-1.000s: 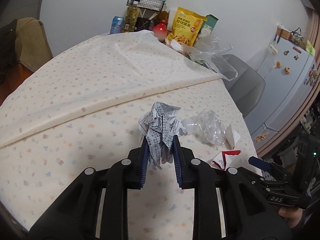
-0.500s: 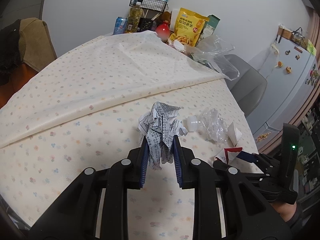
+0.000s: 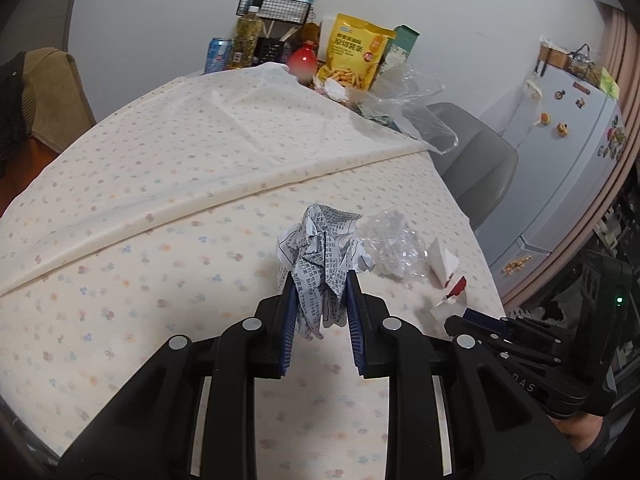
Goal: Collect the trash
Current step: 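Grasp the red-and-white paper wrapper with the right tool while the left tool holds the paper, then carry the crumpled paper and wrapper in both tools to the bin, then open both tools over the bin to drop paper and wrapper, then move both tools back over the table toward the bottle and wrapper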
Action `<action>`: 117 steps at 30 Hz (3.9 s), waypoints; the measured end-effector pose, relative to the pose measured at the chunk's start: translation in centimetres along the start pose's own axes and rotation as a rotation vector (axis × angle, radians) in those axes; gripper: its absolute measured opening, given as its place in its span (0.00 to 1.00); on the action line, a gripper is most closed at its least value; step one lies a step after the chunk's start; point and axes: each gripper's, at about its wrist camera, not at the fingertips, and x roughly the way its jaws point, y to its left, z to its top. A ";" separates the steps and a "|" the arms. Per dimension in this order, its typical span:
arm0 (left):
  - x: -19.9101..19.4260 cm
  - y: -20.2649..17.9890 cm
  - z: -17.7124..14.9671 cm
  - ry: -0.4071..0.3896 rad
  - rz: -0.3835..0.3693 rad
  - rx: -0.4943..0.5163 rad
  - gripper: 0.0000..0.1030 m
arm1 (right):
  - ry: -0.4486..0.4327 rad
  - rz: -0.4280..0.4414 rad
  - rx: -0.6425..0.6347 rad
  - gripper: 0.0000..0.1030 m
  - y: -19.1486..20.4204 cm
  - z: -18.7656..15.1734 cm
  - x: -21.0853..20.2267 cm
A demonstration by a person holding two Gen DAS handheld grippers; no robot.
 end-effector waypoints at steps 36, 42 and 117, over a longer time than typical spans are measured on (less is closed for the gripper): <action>6.4 -20.8 -1.9 0.121 -0.241 0.319 0.23 | -0.164 -0.174 0.366 0.16 -18.5 -6.9 -11.5; 8.3 -24.0 -2.6 0.158 -0.265 0.357 0.23 | -0.162 -0.212 0.437 0.16 -22.1 -8.9 -12.1; 8.6 -24.9 -2.2 0.142 -0.228 0.308 0.94 | -0.240 -0.370 0.539 0.92 -24.5 -12.8 -16.1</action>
